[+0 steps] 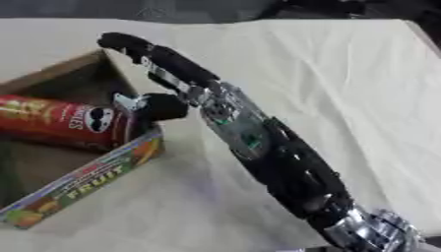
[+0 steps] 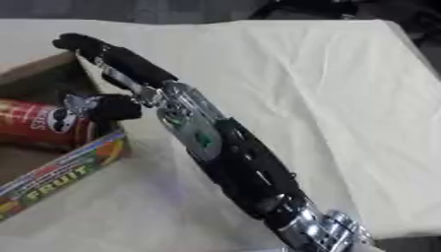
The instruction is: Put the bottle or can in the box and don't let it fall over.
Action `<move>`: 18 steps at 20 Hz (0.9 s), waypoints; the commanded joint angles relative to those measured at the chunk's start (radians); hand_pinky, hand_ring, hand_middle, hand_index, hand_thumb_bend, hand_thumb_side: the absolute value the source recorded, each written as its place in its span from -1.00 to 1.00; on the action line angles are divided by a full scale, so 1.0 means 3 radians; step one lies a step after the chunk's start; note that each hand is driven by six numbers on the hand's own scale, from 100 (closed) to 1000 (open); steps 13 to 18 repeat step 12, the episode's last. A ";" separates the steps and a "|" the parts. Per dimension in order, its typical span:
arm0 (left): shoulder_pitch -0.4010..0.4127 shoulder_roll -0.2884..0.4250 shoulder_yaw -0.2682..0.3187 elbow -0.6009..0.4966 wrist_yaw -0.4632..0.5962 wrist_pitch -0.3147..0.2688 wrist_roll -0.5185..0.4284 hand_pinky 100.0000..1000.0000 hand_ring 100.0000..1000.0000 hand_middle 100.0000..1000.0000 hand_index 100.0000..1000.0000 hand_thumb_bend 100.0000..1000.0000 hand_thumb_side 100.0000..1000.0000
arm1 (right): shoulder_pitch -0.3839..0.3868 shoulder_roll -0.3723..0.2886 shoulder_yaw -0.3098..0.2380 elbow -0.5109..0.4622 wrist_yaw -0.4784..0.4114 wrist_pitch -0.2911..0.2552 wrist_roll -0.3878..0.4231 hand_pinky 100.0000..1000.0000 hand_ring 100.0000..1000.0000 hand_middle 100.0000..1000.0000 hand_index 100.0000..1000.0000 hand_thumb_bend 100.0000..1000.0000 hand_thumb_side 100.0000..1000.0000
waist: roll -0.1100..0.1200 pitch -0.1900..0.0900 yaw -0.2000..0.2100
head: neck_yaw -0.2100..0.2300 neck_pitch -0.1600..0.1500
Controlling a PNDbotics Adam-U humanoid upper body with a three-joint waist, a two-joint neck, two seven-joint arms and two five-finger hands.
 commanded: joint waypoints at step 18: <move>0.0009 0.0069 0.0014 -0.0034 0.0002 -0.0012 -0.0005 -0.15 0.53 0.76 0.33 -0.72 0.18 | 0.0574 -0.1049 -0.0694 -0.0975 -0.1267 0.0401 -0.0690 0.21 1.00 0.92 1.00 -1.00 0.03 | 0.0071 -0.0097 -0.0189 | 0.0170 -0.0030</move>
